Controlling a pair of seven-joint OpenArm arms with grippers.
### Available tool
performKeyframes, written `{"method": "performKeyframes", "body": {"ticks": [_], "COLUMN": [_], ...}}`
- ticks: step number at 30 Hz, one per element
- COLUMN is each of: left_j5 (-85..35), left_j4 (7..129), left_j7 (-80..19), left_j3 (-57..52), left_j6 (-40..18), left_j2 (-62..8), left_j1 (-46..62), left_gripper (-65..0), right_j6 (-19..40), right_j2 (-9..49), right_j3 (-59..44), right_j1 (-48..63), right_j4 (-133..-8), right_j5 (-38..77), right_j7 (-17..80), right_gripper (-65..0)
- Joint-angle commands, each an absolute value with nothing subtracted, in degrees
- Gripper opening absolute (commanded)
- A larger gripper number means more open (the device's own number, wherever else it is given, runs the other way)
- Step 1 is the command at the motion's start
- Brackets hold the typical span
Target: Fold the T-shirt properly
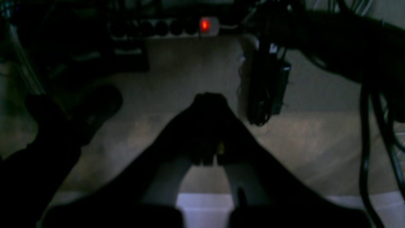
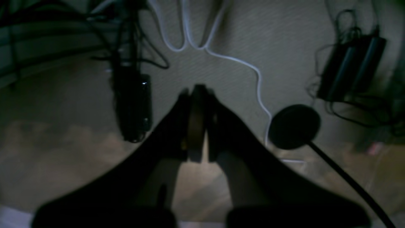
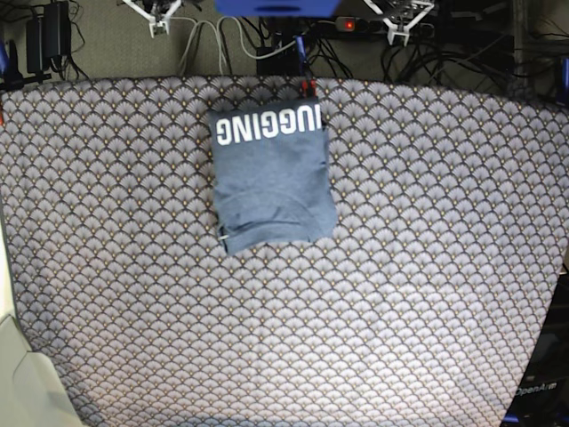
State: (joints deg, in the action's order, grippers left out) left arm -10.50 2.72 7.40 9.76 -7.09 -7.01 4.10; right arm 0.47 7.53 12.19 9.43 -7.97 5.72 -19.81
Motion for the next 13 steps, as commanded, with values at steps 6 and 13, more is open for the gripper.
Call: {"method": "performKeyframes", "body": {"ticks": [6,13], "left_j5": [-10.5,-10.6], "left_j4": [2.9,3.0], "left_j7": [8.0,8.3], "left_j3": [9.9,9.8], "left_j6": [-6.6,-6.6], "left_j2": [-7.6,-7.6], "left_j1": [2.6,2.5], "left_gripper": [-64.6,-64.6], "right_j6": [-1.6,-8.0], "right_j2": [5.7,5.7], "right_j3": [12.2,12.3], "right_j1": [8.5,8.6], "right_j4": [-8.0,-7.9], "right_j5": [5.7,5.7], "right_j7": [-20.4,-22.2], "right_gripper": [-65.0,-65.0]}}
